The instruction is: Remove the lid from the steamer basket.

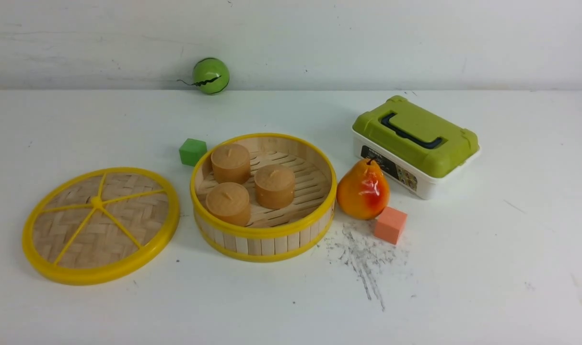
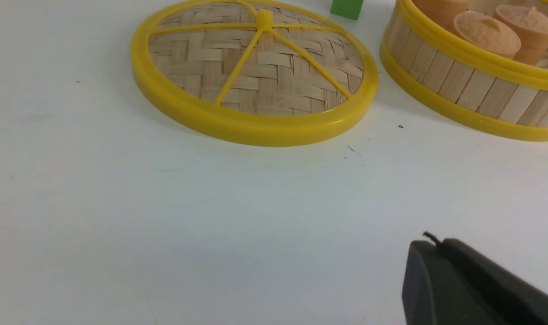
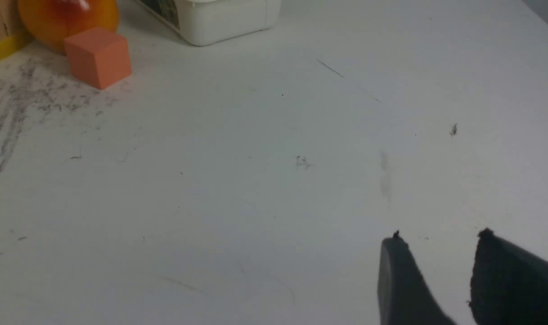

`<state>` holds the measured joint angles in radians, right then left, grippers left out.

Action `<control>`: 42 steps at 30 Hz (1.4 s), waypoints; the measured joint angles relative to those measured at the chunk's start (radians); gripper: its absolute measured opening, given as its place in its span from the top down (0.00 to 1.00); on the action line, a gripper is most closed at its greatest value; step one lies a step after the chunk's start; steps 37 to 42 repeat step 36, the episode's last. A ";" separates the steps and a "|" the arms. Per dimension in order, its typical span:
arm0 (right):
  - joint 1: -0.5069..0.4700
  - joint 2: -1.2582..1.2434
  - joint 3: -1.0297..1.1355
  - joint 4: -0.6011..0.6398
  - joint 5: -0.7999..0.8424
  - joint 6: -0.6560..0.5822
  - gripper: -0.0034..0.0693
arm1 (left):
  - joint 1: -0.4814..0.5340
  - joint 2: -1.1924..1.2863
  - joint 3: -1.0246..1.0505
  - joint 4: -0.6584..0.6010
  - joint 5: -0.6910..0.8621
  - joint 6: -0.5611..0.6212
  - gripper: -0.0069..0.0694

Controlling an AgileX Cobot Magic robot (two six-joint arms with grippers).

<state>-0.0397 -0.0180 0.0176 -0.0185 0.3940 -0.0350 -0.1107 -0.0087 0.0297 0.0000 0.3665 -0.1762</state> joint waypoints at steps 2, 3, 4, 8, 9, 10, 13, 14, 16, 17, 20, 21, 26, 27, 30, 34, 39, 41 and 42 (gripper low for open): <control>0.000 0.000 0.000 0.000 0.000 0.000 0.62 | 0.000 0.000 0.000 0.000 0.000 0.000 0.92; 0.000 0.000 0.000 0.000 0.000 0.000 0.62 | 0.000 0.000 0.000 0.000 0.001 0.000 0.92; 0.000 0.000 0.000 0.000 0.000 0.000 0.62 | 0.000 0.000 0.000 0.000 0.001 0.000 0.92; 0.000 0.000 0.000 0.000 0.000 0.000 0.62 | 0.000 0.000 0.000 0.000 0.002 0.000 0.92; 0.000 0.000 0.000 0.000 0.000 0.000 0.62 | 0.000 0.000 0.000 0.000 0.002 0.000 0.92; 0.000 0.000 0.000 0.000 0.000 0.000 0.62 | 0.000 0.000 0.000 0.000 0.002 0.000 0.92; 0.000 0.000 0.000 0.000 0.000 0.000 0.62 | 0.000 0.000 0.000 0.000 0.002 0.000 0.92; 0.000 0.000 0.000 0.000 0.000 0.000 0.62 | 0.000 0.000 0.000 0.000 0.002 0.000 0.92; 0.000 0.000 0.000 0.000 0.000 0.000 0.62 | 0.000 0.000 0.000 0.000 0.002 0.000 0.92; 0.000 0.000 0.000 0.000 0.000 0.000 0.62 | 0.000 0.000 0.000 0.000 0.002 0.000 0.92; 0.000 0.000 0.000 0.000 0.000 0.000 0.62 | 0.000 0.000 0.000 0.000 0.003 0.000 0.92; 0.000 0.000 0.000 0.000 0.000 0.000 0.62 | 0.000 0.000 0.000 0.000 0.003 0.000 0.92; 0.000 0.000 0.000 0.000 0.000 0.000 0.62 | 0.000 0.000 0.000 0.000 0.003 0.000 0.91; 0.000 0.000 0.000 0.000 0.000 0.000 0.62 | 0.000 0.000 0.000 0.000 0.003 0.000 0.91; 0.000 0.000 0.000 0.000 0.000 0.000 0.62 | 0.000 0.000 0.000 0.000 0.003 0.000 0.91; 0.000 0.000 0.000 0.000 0.000 0.000 0.62 | 0.000 0.000 0.000 0.000 0.003 0.000 0.91; 0.000 0.000 0.000 0.000 0.000 0.000 0.62 | 0.000 0.000 0.000 0.000 0.003 0.000 0.90; 0.000 0.000 0.000 0.000 0.000 0.000 0.62 | 0.000 0.000 0.000 0.000 0.003 0.000 0.90; 0.000 0.000 0.000 0.000 0.000 0.000 0.62 | 0.000 0.000 0.000 0.000 0.003 0.000 0.90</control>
